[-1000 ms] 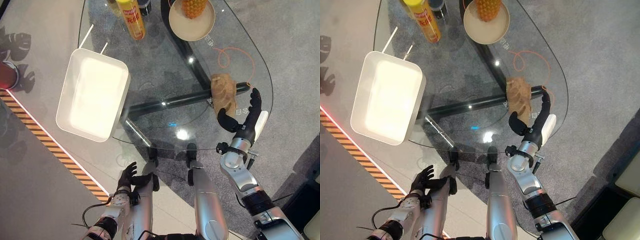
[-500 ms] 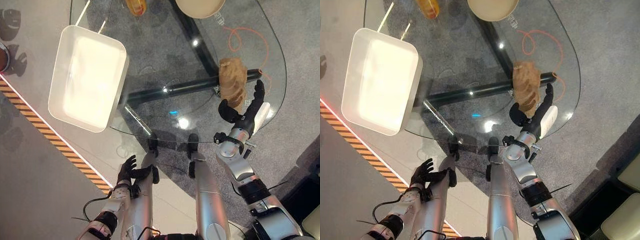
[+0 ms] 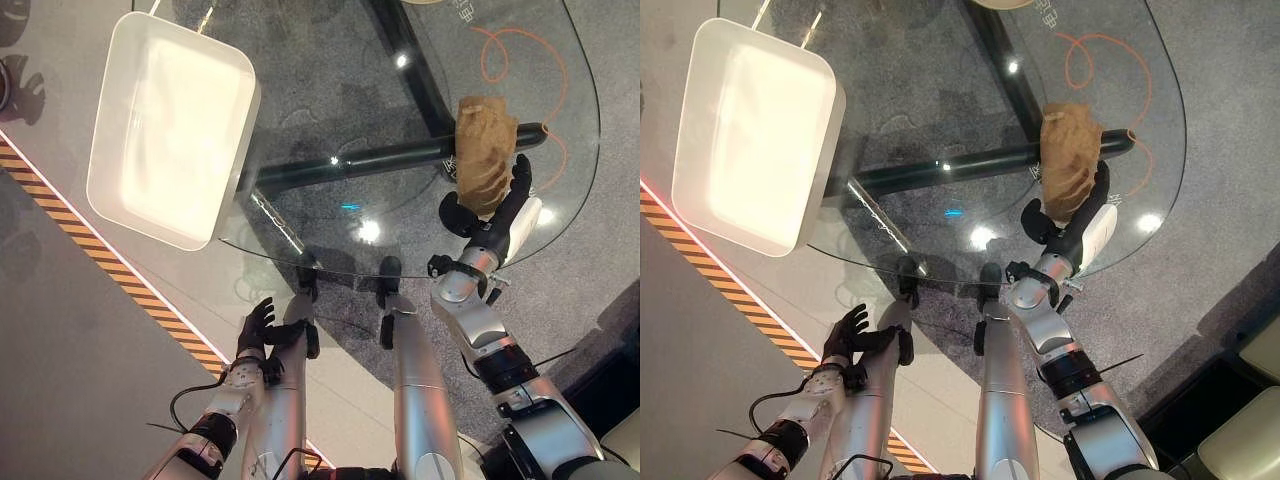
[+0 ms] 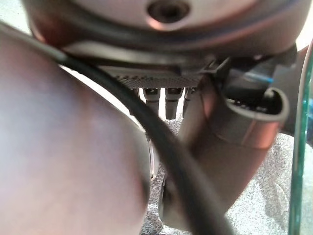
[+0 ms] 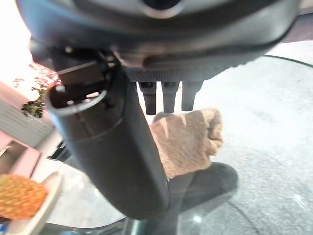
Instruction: Wipe the table with a cloth and put it in the basket.
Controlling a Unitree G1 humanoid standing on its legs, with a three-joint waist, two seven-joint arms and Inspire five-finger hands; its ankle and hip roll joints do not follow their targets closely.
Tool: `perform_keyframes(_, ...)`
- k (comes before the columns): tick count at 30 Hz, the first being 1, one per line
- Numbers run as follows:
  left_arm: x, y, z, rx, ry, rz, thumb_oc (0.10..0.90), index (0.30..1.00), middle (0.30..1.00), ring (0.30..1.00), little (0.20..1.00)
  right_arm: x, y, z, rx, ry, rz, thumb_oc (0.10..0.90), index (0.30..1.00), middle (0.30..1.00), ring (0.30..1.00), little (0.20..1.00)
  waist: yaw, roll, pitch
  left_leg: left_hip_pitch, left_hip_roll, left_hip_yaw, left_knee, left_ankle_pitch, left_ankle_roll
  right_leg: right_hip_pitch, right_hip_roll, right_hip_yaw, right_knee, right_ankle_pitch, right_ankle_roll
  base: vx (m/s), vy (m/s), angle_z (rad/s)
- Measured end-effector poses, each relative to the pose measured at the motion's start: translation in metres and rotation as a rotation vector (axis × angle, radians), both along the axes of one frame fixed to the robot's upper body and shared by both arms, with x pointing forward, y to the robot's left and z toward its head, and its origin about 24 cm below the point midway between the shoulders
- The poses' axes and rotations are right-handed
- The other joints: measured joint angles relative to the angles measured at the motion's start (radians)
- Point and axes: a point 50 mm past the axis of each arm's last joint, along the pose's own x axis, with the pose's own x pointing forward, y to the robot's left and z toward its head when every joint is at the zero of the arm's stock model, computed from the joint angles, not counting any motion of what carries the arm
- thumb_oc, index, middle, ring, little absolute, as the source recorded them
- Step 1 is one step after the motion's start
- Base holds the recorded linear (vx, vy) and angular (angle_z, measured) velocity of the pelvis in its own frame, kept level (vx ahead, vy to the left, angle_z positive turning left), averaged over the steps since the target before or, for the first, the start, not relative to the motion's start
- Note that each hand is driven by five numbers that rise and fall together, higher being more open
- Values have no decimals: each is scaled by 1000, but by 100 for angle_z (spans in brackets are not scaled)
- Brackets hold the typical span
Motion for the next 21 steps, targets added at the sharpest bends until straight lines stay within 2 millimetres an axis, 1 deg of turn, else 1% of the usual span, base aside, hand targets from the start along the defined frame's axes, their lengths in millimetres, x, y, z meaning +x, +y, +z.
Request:
perform_keyframes(7, 3, -1, 2, 4, 2, -1, 800, 900, 900, 900, 900, 5, -7, -11, 12, 74, -32, 800, 900, 900, 900, 900, 14, 0, 0, -17, -5, -5, 1, 5, 1, -22, -5, -2, 16, -3, -1, 2, -2, 2)
perform_keyframes(11, 4, -2, 4, 1, -5, -6, 800, 900, 900, 900, 900, 6, -12, -9, -1, 73, -44, 800, 900, 900, 900, 900, 22, 1, 0, -26, -5, -11, 4, 5, -1, -26, -5, -8, 17, -7, -1, 5, 4, 3)
perform_keyframes(12, 6, -2, 5, 0, -9, -7, 800, 900, 900, 900, 900, 7, -14, -7, -9, 71, -51, 800, 900, 900, 900, 900, 21, 7, 2, -37, -6, -22, 13, 5, -1, -28, -8, -22, 17, -8, -3, 15, 12, 15)
perform_keyframes(14, 8, -3, 7, -4, -15, -7, 800, 900, 900, 900, 900, 7, -18, -7, -17, 75, -67, 800, 900, 900, 900, 900, 25, 7, 2, -48, -8, -30, 16, 6, -3, -37, -10, -26, 25, -12, -4, 21, 9, 14)
perform_keyframes(19, 12, -3, 10, -9, -21, -6, 800, 900, 900, 900, 900, 9, -19, -3, -20, 68, -84, 800, 900, 900, 900, 900, 22, 7, 2, -70, -13, -31, 29, 8, -2, -57, -17, -26, 33, -13, -3, 10, 1, 2)
perform_keyframes(20, 12, -3, 11, -12, -23, -5, 800, 900, 900, 900, 900, 9, -19, -2, -18, 65, -84, 712, 825, 825, 825, 812, 23, 7, 2, -74, -13, -32, 32, 8, -3, -60, -17, -26, 34, -15, -3, 0, 0, 0)
perform_keyframes(21, 13, -3, 11, -12, -24, -5, 800, 900, 900, 900, 900, 10, -18, -1, -15, 62, -83, 567, 700, 700, 700, 667, 22, 7, 2, -76, -13, -32, 32, 8, -3, -63, -16, -26, 34, -16, -5, 0, 0, 0)
